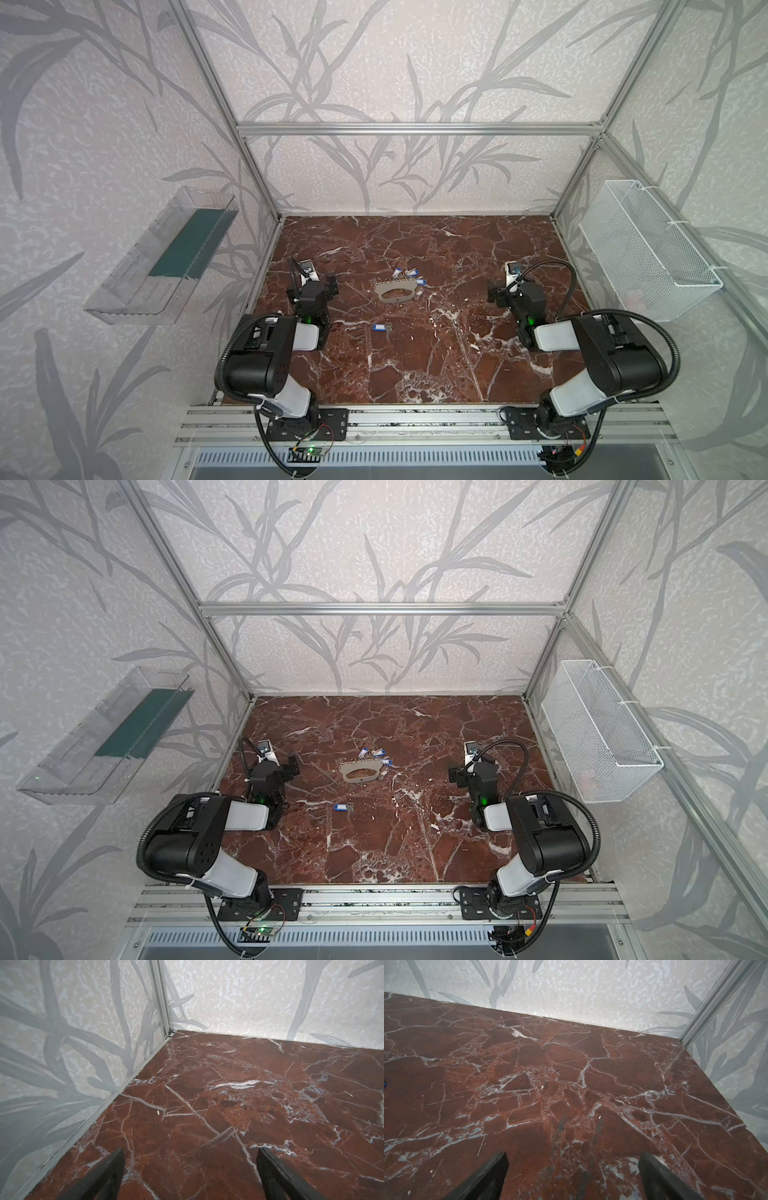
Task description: Put the keys on the keyring
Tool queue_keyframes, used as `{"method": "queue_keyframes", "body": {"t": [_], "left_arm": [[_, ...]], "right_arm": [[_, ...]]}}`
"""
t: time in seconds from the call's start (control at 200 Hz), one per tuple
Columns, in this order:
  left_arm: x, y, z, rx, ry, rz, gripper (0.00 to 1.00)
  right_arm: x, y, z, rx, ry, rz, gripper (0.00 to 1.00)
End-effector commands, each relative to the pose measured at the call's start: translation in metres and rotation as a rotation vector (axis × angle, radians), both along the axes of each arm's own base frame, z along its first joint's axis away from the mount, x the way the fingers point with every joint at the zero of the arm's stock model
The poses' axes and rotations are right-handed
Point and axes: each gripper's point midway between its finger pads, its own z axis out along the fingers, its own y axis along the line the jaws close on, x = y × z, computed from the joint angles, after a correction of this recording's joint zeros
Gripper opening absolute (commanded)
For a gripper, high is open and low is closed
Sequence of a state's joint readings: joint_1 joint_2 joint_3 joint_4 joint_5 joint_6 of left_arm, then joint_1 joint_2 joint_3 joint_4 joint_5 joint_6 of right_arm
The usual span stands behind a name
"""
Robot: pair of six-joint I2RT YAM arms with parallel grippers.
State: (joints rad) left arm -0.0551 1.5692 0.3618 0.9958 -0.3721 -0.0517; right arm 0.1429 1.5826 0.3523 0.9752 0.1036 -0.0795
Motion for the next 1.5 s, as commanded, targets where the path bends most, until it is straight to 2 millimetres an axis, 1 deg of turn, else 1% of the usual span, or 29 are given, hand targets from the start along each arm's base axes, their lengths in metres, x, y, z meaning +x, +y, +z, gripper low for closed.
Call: {"method": "queue_keyframes", "body": {"t": [0.0, 1.0, 1.125, 1.165, 1.2, 1.275, 1.33, 1.35, 1.395, 1.41, 1.43, 1.495], "left_arm": [[-0.001, 0.000, -0.003, 0.012, 0.008, -0.004, 0.99], [0.000, 0.000, -0.002, 0.010, 0.007, -0.006, 0.99], [0.002, 0.005, -0.006, -0.028, 0.029, -0.011, 0.99], [0.001, 0.005, -0.004, -0.020, 0.018, -0.005, 0.99], [-0.004, 0.012, 0.004, -0.003, -0.001, 0.059, 0.99], [-0.008, 0.010, 0.003, -0.011, 0.036, 0.058, 0.99], [-0.008, 0.006, 0.003, 0.004, 0.028, 0.041, 0.99], [-0.008, 0.002, 0.003, 0.016, 0.024, 0.024, 0.99], [-0.008, 0.002, 0.005, 0.030, -0.009, 0.039, 0.99], [-0.008, 0.002, 0.006, 0.039, -0.017, 0.037, 0.99], [-0.007, 0.002, 0.008, 0.048, -0.030, 0.037, 0.99], [-0.008, 0.001, 0.006, 0.031, -0.008, 0.040, 0.99]], "right_arm": [[0.005, 0.001, 0.009, -0.001, -0.027, 0.006, 0.99], [0.005, 0.001, 0.008, 0.001, -0.025, 0.006, 0.99], [0.006, -0.001, 0.008, 0.011, -0.017, 0.006, 0.99], [0.005, -0.001, 0.009, 0.008, -0.022, 0.005, 0.99], [0.003, -0.002, 0.012, 0.002, -0.049, 0.001, 0.99], [-0.005, -0.010, 0.023, 0.003, -0.095, -0.053, 0.99], [-0.009, -0.014, 0.033, 0.000, -0.108, -0.076, 0.99], [-0.011, -0.015, 0.040, -0.003, -0.116, -0.083, 0.99], [-0.013, -0.016, 0.053, -0.007, -0.124, -0.095, 0.99], [-0.014, -0.016, 0.054, -0.007, -0.113, -0.096, 0.99], [-0.015, -0.017, 0.061, -0.003, -0.121, -0.101, 0.99], [-0.018, -0.015, 0.081, 0.029, -0.164, -0.095, 0.99]]}}
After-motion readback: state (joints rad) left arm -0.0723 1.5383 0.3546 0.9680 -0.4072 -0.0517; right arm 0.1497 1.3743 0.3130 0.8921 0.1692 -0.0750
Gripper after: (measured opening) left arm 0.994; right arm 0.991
